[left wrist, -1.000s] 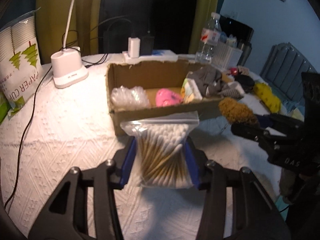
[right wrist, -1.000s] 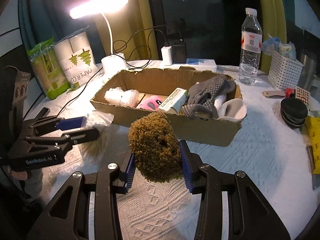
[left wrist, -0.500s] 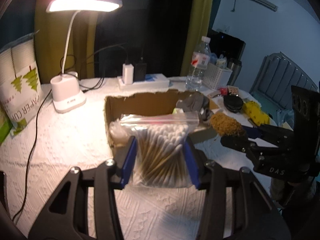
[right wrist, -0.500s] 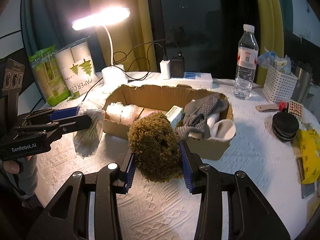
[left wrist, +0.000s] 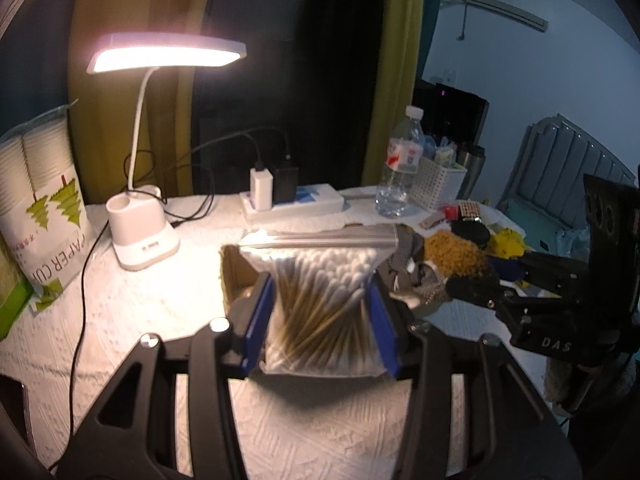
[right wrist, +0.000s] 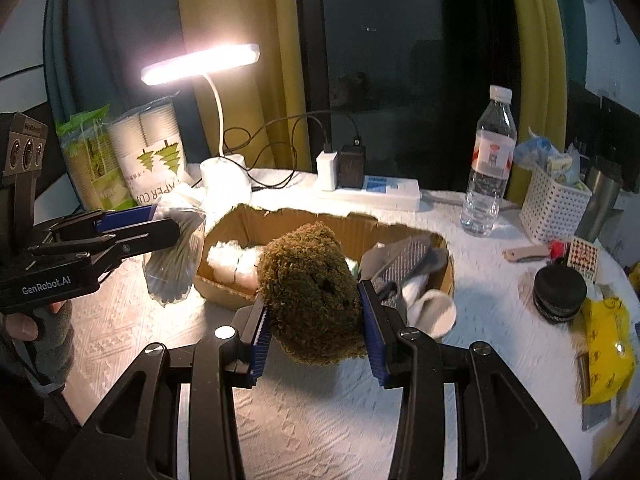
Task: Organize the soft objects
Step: 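Carry the fuzzy ball with the right tool and swab bag with the left tool over the box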
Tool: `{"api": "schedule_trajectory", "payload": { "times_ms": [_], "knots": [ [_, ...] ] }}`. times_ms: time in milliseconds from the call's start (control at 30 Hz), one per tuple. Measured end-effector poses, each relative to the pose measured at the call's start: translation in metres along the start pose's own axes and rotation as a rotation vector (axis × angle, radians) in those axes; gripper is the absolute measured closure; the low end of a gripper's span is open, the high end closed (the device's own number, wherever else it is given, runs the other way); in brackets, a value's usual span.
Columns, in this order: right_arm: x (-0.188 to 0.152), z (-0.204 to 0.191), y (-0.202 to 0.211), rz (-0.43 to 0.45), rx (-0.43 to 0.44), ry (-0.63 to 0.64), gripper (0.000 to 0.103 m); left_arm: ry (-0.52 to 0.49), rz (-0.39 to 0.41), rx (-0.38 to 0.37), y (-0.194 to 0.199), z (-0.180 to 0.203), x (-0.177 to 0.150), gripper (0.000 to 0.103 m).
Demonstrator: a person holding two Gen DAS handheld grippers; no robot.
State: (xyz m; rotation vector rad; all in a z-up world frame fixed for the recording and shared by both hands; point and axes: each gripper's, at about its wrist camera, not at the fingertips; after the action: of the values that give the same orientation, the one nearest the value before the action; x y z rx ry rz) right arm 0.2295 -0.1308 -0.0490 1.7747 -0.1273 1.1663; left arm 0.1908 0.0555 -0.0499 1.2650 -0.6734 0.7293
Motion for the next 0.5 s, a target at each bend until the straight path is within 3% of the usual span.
{"api": "schedule_trajectory", "payload": {
  "times_ms": [500],
  "knots": [
    [0.027,0.003,-0.019,0.011,0.014,0.015,0.060,-0.029,0.026,0.009,-0.024,-0.004,0.018,0.056]
  ]
}}
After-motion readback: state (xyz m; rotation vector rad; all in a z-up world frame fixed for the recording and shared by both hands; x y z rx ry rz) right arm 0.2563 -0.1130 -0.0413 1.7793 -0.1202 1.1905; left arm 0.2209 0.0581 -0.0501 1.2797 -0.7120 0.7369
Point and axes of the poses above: each gripper's, at about its wrist camera, not at the fingertips, and y roughly against the way its jaws point, z to its right, x to its top, and after that the axes turned 4 degrees about -z, right-handed
